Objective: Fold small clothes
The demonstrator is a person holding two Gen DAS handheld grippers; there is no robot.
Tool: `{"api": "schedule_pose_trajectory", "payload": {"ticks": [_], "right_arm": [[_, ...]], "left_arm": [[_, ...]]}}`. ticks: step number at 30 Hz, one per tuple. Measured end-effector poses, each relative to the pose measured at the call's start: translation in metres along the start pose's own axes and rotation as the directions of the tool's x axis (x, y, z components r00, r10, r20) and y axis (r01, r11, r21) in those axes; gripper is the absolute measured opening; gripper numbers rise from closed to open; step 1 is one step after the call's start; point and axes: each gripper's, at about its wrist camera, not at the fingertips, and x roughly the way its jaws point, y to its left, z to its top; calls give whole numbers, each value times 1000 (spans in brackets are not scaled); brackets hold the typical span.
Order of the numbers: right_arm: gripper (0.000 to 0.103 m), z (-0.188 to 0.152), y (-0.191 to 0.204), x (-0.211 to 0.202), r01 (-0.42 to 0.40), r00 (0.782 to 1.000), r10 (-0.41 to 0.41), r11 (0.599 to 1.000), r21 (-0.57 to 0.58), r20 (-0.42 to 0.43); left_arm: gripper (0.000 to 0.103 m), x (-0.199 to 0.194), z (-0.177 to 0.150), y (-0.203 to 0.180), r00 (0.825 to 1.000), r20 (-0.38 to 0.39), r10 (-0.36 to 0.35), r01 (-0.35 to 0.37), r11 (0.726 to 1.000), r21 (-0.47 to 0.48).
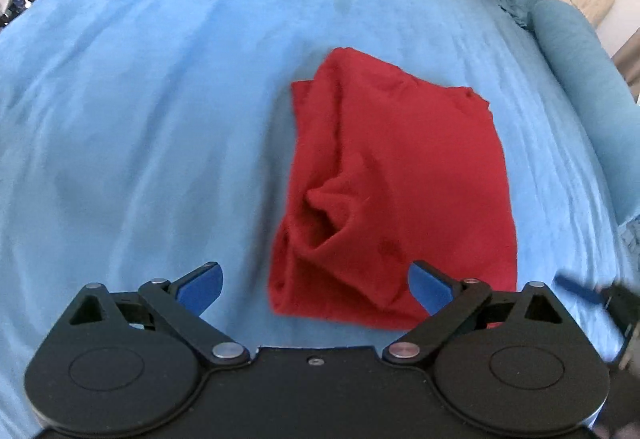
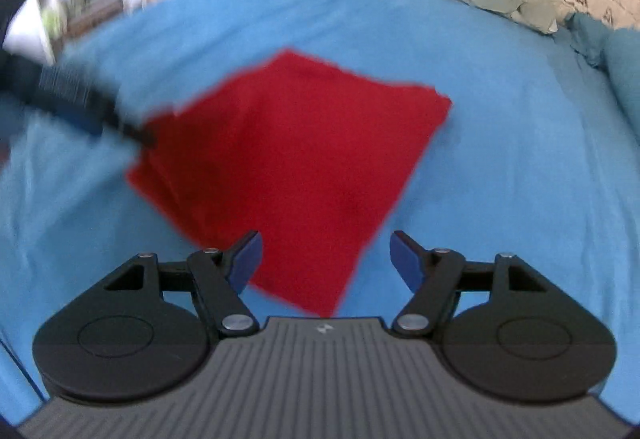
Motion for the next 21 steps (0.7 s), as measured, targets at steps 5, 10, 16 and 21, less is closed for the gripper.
{"api": "schedule_pose_trajectory", "payload": {"ticks": [5,10,16,21], "right_arm": [[78,-21,12,16,39,999,-39,999,-26,-18],[61,-32,15,39,52,997,-53,998,-34,-49],[44,-27,12,38,85,996,-85,995,-46,-2],[25,-23,4,27,73,997,-72,997,-23,38]], "left_arm": [[84,19,15,-9,1000,-1,-10,10,1000,1],[60,22,18,-1,999,-29,-33,32,999,-30],[14,18,22,-3,997,-58,-50,50,999,-2],[12,5,29,-4,995,-49,-81,83,996,22]]}}
